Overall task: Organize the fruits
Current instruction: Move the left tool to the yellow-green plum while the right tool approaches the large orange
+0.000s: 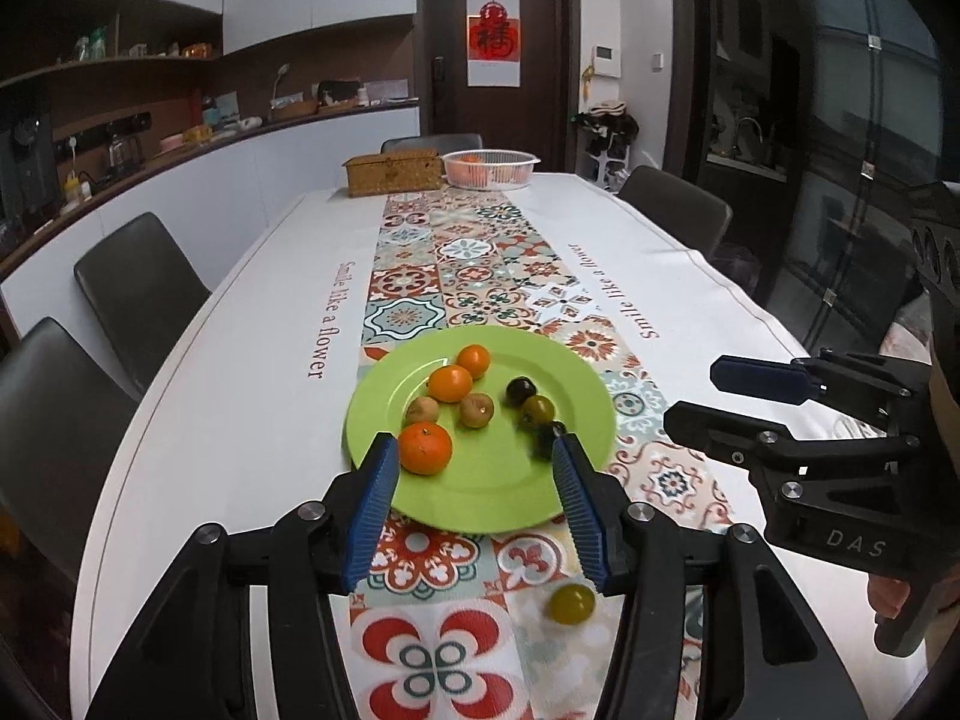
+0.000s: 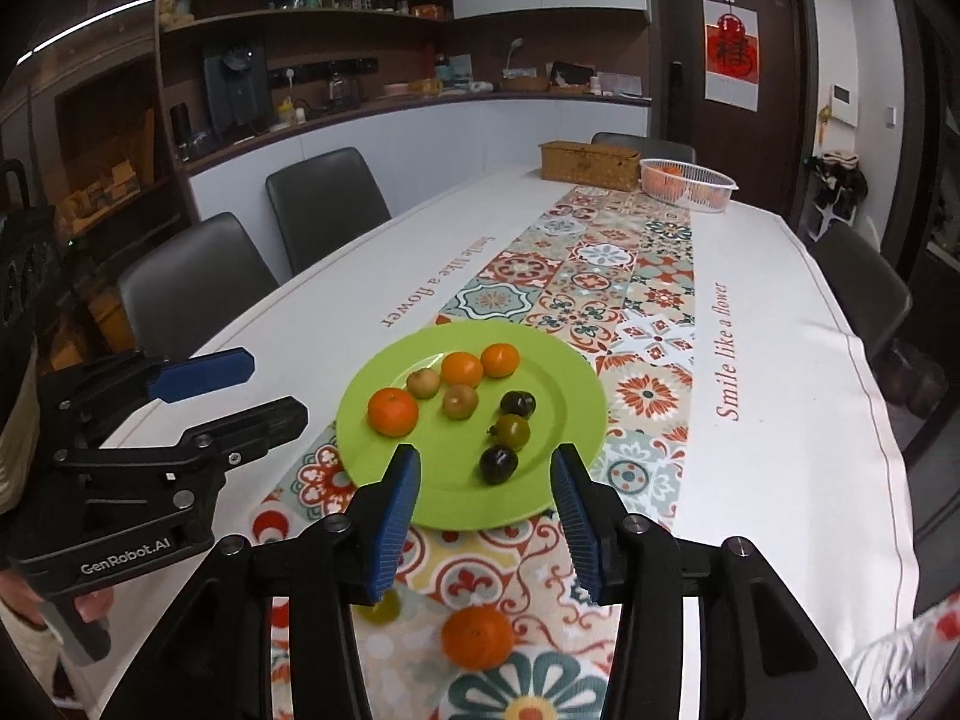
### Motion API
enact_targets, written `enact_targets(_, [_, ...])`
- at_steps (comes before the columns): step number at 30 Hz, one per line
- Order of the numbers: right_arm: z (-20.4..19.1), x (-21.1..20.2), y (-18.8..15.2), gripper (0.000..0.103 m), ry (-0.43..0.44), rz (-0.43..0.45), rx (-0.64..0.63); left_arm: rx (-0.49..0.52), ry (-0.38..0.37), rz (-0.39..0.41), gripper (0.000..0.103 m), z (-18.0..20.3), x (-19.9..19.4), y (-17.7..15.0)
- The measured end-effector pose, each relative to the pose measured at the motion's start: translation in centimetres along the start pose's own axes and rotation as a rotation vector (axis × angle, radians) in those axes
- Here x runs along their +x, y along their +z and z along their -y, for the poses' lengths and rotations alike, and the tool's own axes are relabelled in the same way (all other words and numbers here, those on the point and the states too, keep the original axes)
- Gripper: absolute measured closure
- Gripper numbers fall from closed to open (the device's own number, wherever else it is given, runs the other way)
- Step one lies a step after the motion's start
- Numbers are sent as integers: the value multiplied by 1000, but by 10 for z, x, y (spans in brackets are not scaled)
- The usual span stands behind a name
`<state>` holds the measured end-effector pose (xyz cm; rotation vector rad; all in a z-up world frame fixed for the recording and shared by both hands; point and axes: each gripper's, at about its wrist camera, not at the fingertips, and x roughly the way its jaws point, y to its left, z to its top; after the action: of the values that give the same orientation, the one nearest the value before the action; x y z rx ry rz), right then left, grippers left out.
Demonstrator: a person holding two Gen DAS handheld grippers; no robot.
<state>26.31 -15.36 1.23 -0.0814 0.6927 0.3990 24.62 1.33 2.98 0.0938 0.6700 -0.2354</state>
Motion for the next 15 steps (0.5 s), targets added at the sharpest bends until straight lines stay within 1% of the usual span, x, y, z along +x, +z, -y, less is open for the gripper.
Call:
enact_targets(2, [-1, -7, -4, 52, -4, 2, 6, 2, -8, 11, 46, 2, -7, -5])
enact_targets(6, [-4, -22, -13, 51, -17, 10, 11, 12, -14, 23, 42, 8, -20, -14])
enact_targets(9, [-6, -30, -19, 51, -29, 16, 13, 19, -19, 27, 35, 12, -28, -21])
enact_targets(12, [-8, -37, -25, 47, -32, 22, 13, 33, -18, 39, 30, 14, -35, -30])
enact_targets(15, [-10, -42, -32, 45, -42, 34, 11, 54, -23, 50, 24, 18, -40, -37])
